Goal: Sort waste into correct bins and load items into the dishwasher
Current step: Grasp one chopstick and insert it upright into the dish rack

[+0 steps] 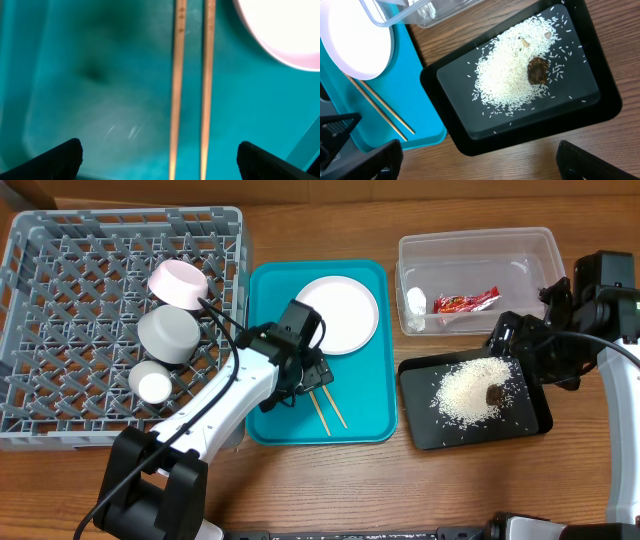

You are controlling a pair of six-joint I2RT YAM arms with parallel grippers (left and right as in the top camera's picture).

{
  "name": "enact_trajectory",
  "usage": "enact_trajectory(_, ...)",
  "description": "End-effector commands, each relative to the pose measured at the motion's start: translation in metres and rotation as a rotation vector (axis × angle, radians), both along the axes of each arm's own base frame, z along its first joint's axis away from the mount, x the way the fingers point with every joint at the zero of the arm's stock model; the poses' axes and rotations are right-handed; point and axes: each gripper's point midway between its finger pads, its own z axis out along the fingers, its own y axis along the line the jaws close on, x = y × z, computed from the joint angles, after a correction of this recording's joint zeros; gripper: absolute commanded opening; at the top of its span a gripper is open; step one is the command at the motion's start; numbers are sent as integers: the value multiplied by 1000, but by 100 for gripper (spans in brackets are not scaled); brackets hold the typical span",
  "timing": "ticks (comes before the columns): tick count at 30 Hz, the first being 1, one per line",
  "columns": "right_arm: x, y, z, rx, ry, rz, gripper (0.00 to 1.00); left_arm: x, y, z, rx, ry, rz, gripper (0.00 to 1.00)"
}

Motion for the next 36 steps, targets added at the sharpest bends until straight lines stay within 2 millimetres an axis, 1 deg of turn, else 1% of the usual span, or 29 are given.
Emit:
enact_trajectory(1,1,-1,5,-4,-21,-1,100,-2,-2,-9,-20,-11,15,100)
enact_trajectory(7,1,-1,5,-4,-21,-1,100,0,7,-21,30,-8,49,97)
enact_trajectory(9,0,-1,5,-3,-17,-1,100,0,11,-27,55,0,52,96)
enact_trajectory(14,0,-1,5,-3,-16,-1,100,-2,11,-46,77,42,55,93)
enact_trajectory(16,0,-1,5,-3,-16,-1,100,-4,12,-53,87,62,60,83)
enact_trajectory(18,0,0,5,-3,-17,0,100,-5,14,-58,95,74,73,80)
enact_trajectory(20,0,-1,5,-3,-17,0,100,-4,17,-60,114,71,83,73)
enact_trajectory(21,0,-1,5,-3,-17,0,100,-4,18,-60,121,68,84,67)
enact_trajectory(23,0,-1,5,-3,-16,-1,100,-1,19,-60,126,58,86,49)
enact_trajectory(24,0,-1,5,-3,-16,-1,100,-1,18,-60,123,56,86,38)
enact_trajectory(25,0,-1,5,-3,-17,0,100,-1,18,-60,122,56,88,30)
enact_trajectory(29,0,-1,5,-3,-17,0,100,-2,19,-60,125,62,88,7)
enact_trajectory(30,0,-1,5,-3,-17,-1,100,-2,19,-60,126,62,88,4)
enact_trajectory(36,0,0,5,-3,-16,-1,100,-1,18,-58,123,58,89,4)
